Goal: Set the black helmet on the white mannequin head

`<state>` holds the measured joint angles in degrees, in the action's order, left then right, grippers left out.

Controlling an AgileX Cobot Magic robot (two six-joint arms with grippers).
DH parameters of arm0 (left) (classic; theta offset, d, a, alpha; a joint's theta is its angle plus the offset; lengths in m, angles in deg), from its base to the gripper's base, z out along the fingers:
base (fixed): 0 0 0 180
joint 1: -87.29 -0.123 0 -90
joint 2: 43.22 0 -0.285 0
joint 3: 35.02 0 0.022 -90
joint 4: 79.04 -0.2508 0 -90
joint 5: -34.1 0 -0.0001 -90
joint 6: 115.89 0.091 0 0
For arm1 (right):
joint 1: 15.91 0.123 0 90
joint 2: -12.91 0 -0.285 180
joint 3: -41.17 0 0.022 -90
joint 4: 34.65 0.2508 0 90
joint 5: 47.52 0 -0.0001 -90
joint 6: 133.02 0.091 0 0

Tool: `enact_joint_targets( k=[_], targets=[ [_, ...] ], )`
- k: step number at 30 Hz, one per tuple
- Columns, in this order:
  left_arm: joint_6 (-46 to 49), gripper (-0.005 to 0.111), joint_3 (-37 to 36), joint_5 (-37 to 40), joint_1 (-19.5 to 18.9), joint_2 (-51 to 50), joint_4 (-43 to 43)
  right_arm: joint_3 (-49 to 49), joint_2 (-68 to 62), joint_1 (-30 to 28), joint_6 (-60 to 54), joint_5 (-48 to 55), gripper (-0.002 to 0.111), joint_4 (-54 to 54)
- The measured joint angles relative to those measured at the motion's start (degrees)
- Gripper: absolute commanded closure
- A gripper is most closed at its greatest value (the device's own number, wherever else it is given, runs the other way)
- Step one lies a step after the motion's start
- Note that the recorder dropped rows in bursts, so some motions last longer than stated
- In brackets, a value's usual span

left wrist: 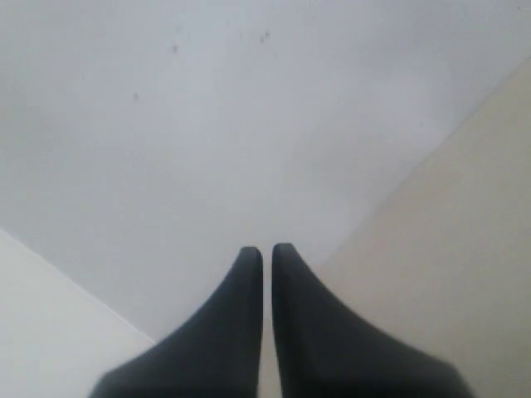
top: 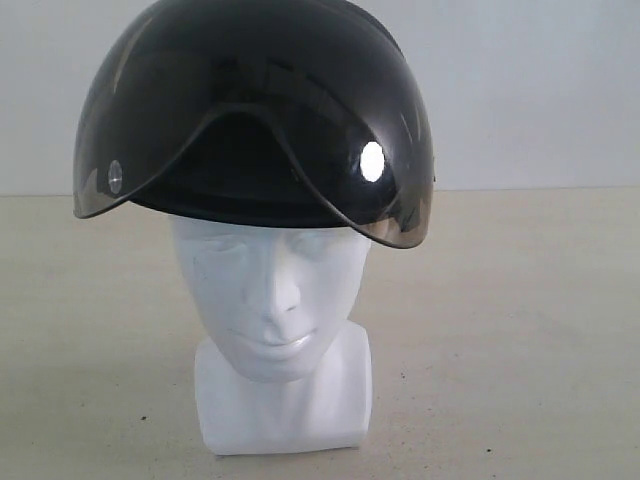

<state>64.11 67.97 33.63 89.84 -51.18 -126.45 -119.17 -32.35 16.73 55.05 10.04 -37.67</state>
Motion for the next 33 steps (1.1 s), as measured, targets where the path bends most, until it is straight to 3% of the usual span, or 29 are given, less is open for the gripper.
enact_joint_targets(
  k=[6, 10, 12, 14, 16, 19, 25, 33],
  targets=[
    [0.0, 0.102, 0.0, -11.1, 0.0, 0.0, -4.1, -4.3, 0.0, 0.0, 0.0, -0.1, 0.108, -1.1],
    [-6.8, 0.102, 0.0, -21.2, 0.0, 0.0, -3.8, -5.0, 0.0, 0.0, -0.1, -1.0, 0.108, -2.5],
    [-16.3, 0.102, 0.0, -26.1, 0.0, 0.0, 0.8, -5.1, -0.1, 0.0, -0.5, -1.7, 0.108, -2.8],
    [-31.8, 0.102, 0.0, -28.2, 0.0, 0.0, 11.9, -5.8, -1.3, 0.0, -0.5, -0.3, 0.108, -2.6],
    [-45.0, 0.102, 0.3, -26.2, 0.0, 0.0, 23.3, -6.9, -4.2, 0.0, -0.6, 3.2, 0.108, -2.2],
    [-55.6, 0.102, 2.8, -17.7, 0.0, 0.0, 26.9, -7.7, -9.1, 0.0, -1.4, 6.1, 0.108, -1.8],
    [-77.7, 0.102, 11.4, -3.2, 0.6, -2.9, 13.3, -8.4, -17.5, 0.0, -3.7, 7.5, 0.108, -6.9],
    [-82.0, 0.102, 23.3, -6.7, 6.2, -21.4, 3.4, -8.0, -21.8, 0.0, 0.7, 4.3, 0.108, -17.0]
  ],
)
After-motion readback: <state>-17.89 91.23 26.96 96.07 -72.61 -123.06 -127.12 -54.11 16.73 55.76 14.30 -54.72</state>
